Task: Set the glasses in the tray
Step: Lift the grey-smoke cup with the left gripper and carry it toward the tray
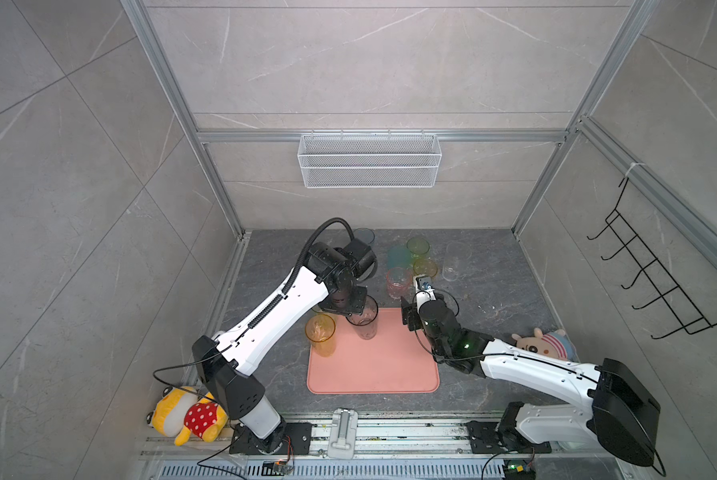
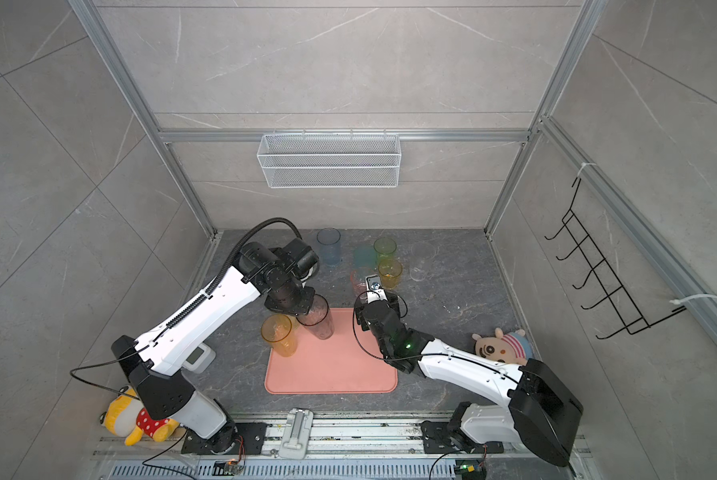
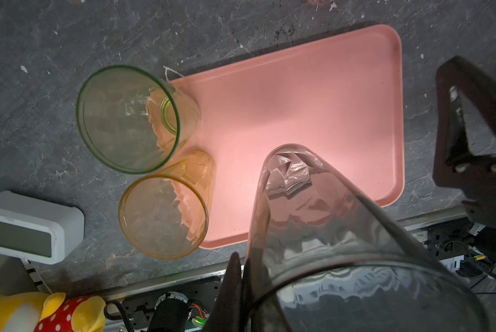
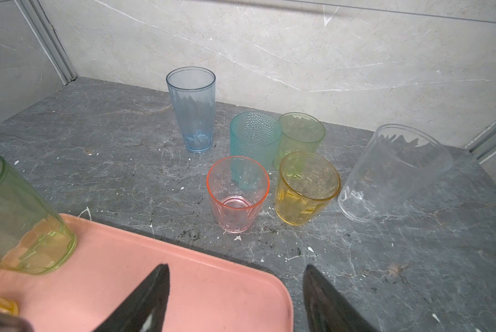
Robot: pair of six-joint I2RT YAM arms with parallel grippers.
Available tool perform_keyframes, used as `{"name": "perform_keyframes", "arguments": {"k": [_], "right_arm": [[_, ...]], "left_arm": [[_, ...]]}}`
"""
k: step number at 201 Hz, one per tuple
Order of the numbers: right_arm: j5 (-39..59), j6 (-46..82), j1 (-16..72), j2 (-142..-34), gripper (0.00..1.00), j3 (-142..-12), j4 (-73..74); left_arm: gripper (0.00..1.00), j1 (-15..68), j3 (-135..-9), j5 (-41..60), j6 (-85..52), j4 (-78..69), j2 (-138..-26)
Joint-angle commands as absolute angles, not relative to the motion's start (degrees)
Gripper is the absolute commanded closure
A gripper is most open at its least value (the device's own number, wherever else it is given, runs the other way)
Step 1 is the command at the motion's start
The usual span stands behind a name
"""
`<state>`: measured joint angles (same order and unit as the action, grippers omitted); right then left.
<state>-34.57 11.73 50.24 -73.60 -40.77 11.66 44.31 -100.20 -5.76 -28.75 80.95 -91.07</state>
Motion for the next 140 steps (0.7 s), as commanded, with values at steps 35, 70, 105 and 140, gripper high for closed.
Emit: {"name": "perform_keyframes", "arguments": {"k": [35, 70, 105, 140], "right_arm": [[-35.67, 11.07, 50.55, -73.21, 0.26, -40.17, 12.92], [-35.81, 11.07, 50.54, -73.70, 0.26, -40.25, 12.99], [-36.26, 11.09, 50.57, -73.77, 0.25, -40.19, 13.08], [-36.41, 11.43, 50.56, -74.24, 0.25, -40.08, 13.44]], "left_arm": [[1.00, 47.40, -91.41, -5.71, -34.61, 81.48, -83.28], [1.00, 48.34, -83.66, -6.29, -37.83, 79.52, -79.51], [1.00, 48.43, -76.05, -8.40, -43.21, 79.36, -76.85], [1.00, 48.47, -69.67, -8.83, -46.52, 76.21, -73.75]]}}
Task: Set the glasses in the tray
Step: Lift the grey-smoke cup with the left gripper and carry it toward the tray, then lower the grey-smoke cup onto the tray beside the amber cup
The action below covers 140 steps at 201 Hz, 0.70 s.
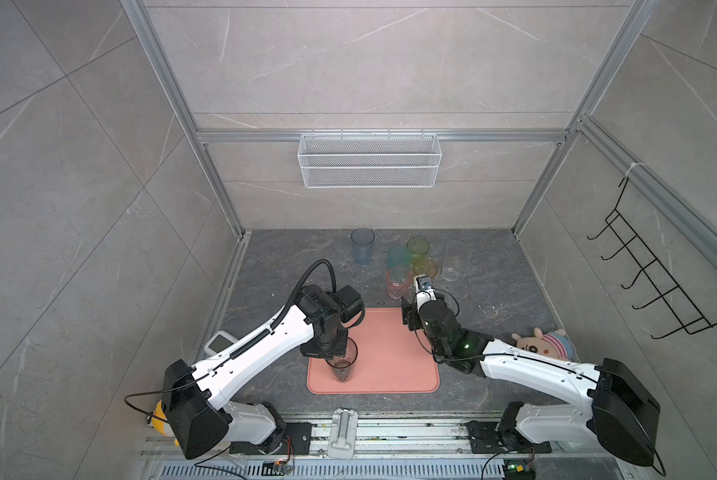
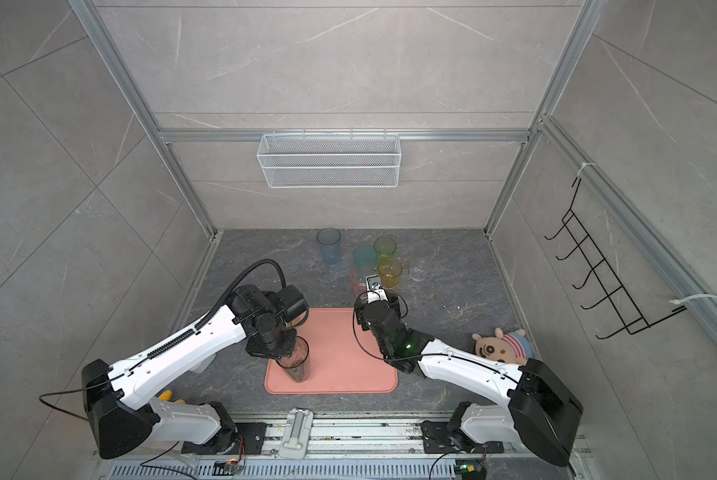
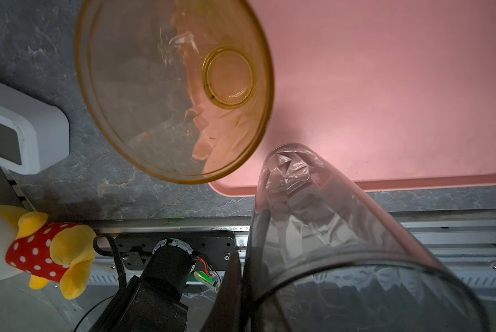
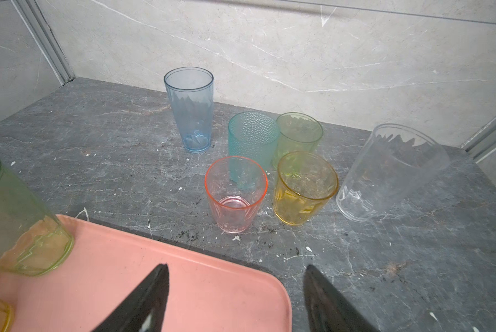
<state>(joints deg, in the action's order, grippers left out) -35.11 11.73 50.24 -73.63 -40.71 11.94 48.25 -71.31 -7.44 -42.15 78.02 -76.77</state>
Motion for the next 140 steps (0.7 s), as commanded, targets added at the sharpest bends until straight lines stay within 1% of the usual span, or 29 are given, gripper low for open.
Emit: {"name": "perform_keyframes", "arguments": {"k": [1, 51, 140], "right_arm": [[-36.35, 11.43, 50.55, -74.26, 0.25, -40.08, 13.44], [-35.95, 11.58, 50.54, -74.88, 0.25, -40.39, 13.45], [-35.55, 11.95, 50.62, -75.66, 0.25, -40.69, 13.45]], "left_arm": [[1.00, 48.45, -69.59, -8.90, -46.60, 76.25, -73.70], [1.00, 48.43, -64.77, -10.26, -49.61, 74.71, -71.49], [1.00, 48.34, -62.16, -12.23, -50.98, 76.61, -68.84]]}}
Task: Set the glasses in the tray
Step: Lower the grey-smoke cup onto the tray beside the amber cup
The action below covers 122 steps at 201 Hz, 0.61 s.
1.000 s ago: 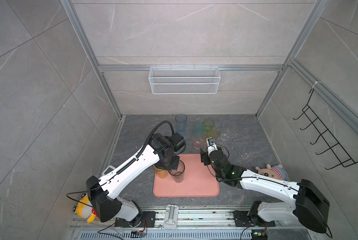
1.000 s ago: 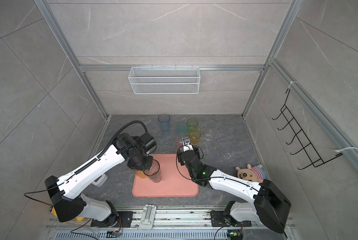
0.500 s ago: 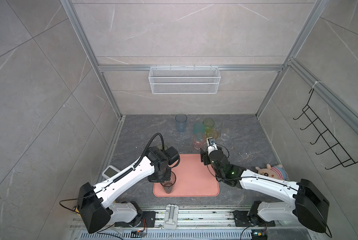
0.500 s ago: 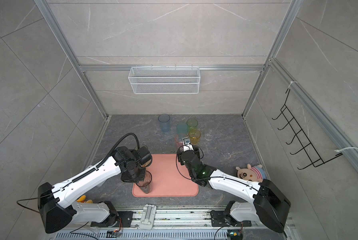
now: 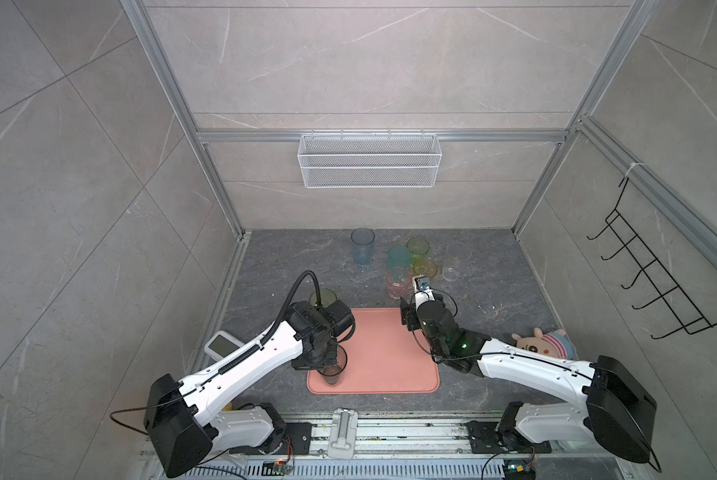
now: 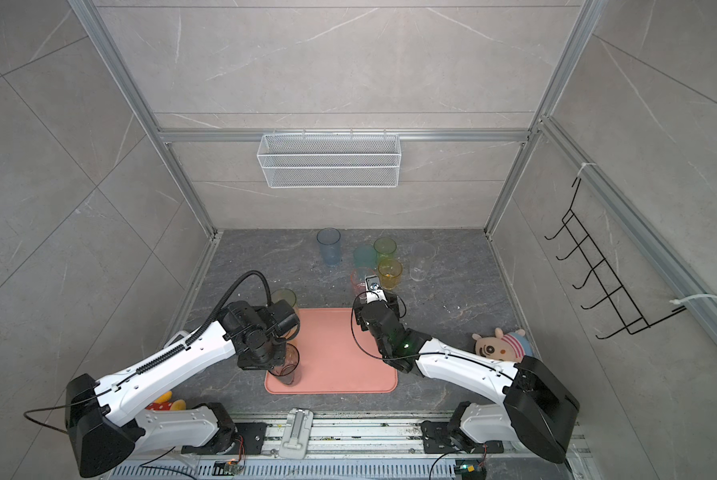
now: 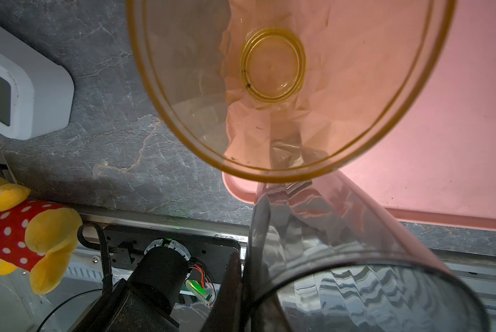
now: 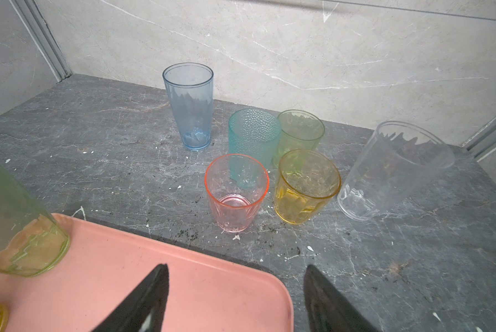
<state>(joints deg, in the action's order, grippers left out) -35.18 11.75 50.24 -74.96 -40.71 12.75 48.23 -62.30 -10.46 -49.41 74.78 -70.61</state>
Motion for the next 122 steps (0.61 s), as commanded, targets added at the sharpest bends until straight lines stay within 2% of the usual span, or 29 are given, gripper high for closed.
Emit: {"name": "perform_keyframes", "arguments": {"k": [1, 122], "right_arm": [[-35.57, 11.95, 50.62, -75.67, 0.25, -40.69, 13.45], [-35.27, 11.78, 50.57, -76.29, 0.25, -41.13, 13.27]], "left_arm": [[1.00, 48.34, -62.11, -12.27, -50.98, 76.67, -68.83], [1.00, 46.66, -58.61, -12.98, -50.55, 76.15, -67.73]]}}
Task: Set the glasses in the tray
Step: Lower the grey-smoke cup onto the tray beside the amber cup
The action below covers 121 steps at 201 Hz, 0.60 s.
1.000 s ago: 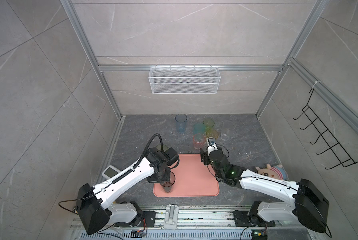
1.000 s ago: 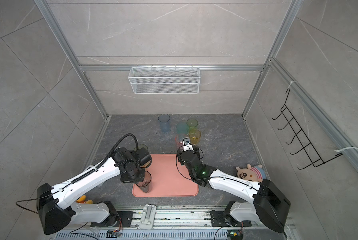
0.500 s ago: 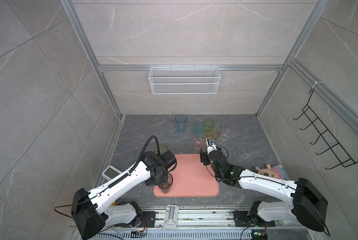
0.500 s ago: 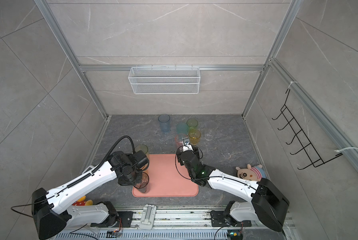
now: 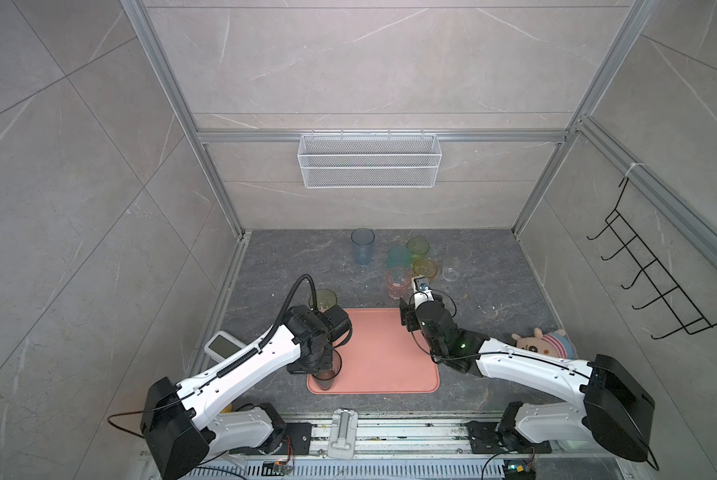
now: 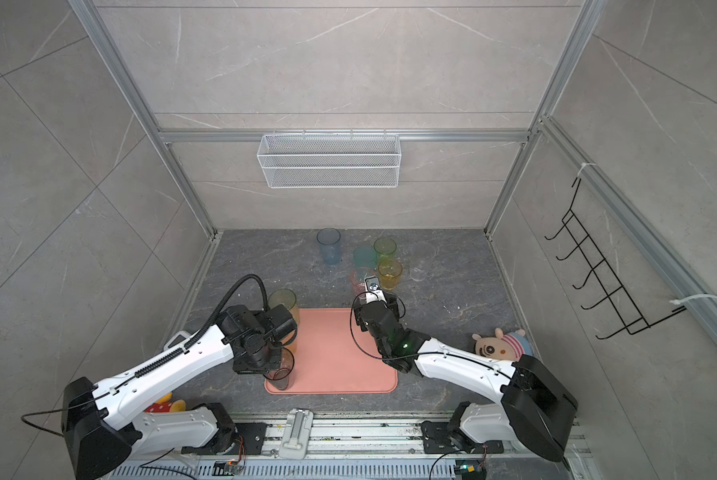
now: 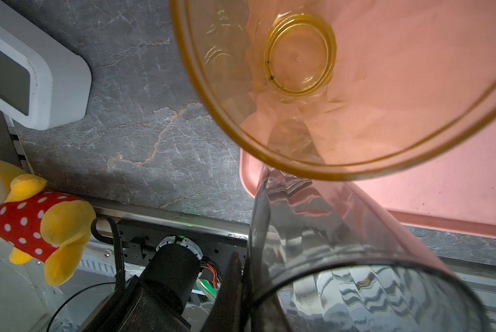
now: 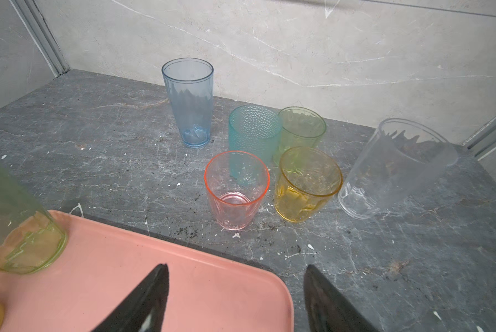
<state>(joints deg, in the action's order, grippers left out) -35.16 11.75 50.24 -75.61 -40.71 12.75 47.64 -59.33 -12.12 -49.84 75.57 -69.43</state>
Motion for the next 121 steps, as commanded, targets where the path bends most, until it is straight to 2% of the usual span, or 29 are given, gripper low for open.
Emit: {"name": "perform_keyframes", "arguments": {"k": [1, 29, 64, 93, 121], "right_arm": [[-35.30, 11.78, 50.60, -76.29, 0.25, -41.13, 13.27], [-35.22, 11.78, 50.58, -76.33, 0.25, -41.20, 13.10], [-35.21, 11.79, 50.58, -76.28, 0.25, -41.22, 13.01], [-35.02, 11.78, 50.54, -76.42, 0.25, -41.31, 13.10], [-35.04, 11.70, 50.59, -76.37, 0.25, -41.26, 13.01]], "left_arm": [[1.00, 46.62, -58.53, -12.90, -50.54, 76.13, -67.70], [0.99, 45.38, -57.37, -11.95, -50.01, 74.94, -67.38], [0.87, 44.57, -57.08, -11.45, -49.26, 74.30, -67.20], [0.70, 43.45, -58.13, -11.03, -48.24, 74.21, -66.80], [0.65, 42.48, -60.32, -11.51, -47.15, 74.97, -66.64]]}}
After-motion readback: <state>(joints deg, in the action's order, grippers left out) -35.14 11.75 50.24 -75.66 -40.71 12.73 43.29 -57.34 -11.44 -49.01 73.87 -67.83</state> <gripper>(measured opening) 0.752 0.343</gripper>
